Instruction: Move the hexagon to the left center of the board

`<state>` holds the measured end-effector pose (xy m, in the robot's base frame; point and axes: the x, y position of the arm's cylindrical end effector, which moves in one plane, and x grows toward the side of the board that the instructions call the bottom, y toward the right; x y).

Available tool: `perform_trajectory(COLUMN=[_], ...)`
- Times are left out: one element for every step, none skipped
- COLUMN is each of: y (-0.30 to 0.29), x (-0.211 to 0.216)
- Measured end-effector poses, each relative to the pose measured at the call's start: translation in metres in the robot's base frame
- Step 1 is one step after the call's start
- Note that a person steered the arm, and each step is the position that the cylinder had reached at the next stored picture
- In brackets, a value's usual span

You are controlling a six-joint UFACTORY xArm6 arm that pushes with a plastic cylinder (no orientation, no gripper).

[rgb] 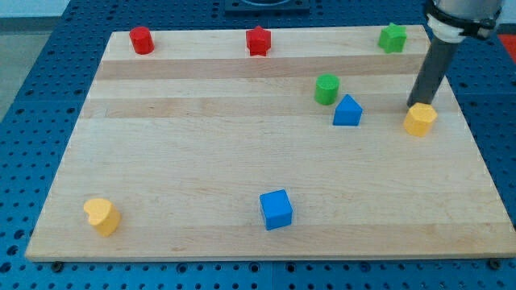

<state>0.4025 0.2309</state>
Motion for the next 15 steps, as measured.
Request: perform_trajectory(y=[0.003,0.019,0.053,0.065,0.052,0.022,-0.011,-0.043,-0.067,-0.096,-0.120,-0.139,-0.166,-0.196,-0.220], x=[0.014,0.013,0.011,0.024,0.037,0.045,0.056,0.059,0.059,0.059,0.052,0.035,0.030,0.030,0.026])
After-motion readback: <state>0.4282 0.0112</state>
